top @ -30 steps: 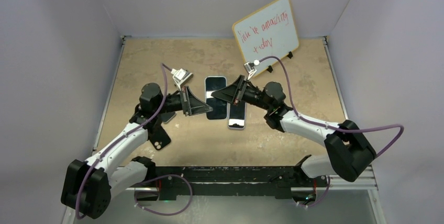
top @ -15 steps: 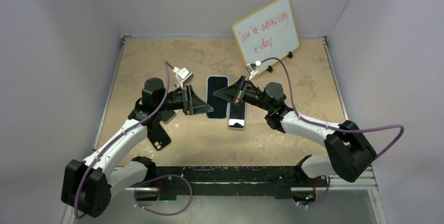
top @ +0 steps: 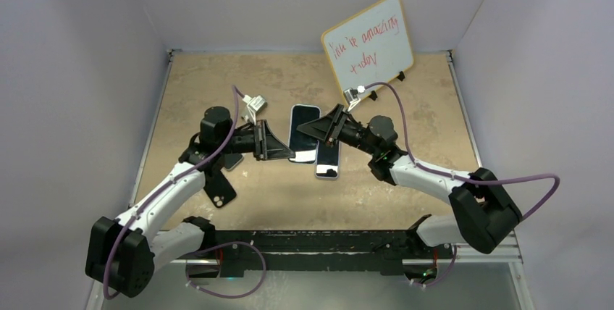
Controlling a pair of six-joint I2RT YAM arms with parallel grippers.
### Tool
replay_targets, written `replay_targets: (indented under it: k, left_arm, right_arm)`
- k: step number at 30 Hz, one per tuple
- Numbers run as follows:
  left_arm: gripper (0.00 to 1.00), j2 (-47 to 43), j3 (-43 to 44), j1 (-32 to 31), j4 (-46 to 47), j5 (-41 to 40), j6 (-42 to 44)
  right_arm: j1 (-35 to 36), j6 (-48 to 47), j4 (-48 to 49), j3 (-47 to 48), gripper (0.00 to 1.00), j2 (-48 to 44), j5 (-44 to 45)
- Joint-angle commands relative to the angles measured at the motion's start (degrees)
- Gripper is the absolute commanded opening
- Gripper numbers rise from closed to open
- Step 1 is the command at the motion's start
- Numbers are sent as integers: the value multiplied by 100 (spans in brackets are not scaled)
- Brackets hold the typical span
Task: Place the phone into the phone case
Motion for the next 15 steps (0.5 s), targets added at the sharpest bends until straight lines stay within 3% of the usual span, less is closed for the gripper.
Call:
replay_targets:
  k: [1, 3, 6, 8, 12, 15]
  left_arm:
    - [0, 178, 513, 18, -1501, -633, 1045]
    - [0, 239, 584, 18, -1666, -716, 1122]
    - [0, 240, 737, 18, -2011, -863, 1313]
    - [4, 100, 664, 26, -1665, -605, 1196]
    - [51, -376, 101, 29, 24, -292, 259]
    - [58, -331, -102, 27, 797, -146, -301]
  right_arm:
    - [-32, 47, 603, 203, 45, -157, -70]
    - [-32, 36, 585, 217, 38, -115, -71]
    - [-32, 18, 545, 226, 16, -85, -34]
    - [-30, 117, 578, 203, 10, -77, 19]
    - [-99, 825, 1133, 60, 7, -26, 266]
    - [-128, 1206, 1549, -14, 7, 23, 358]
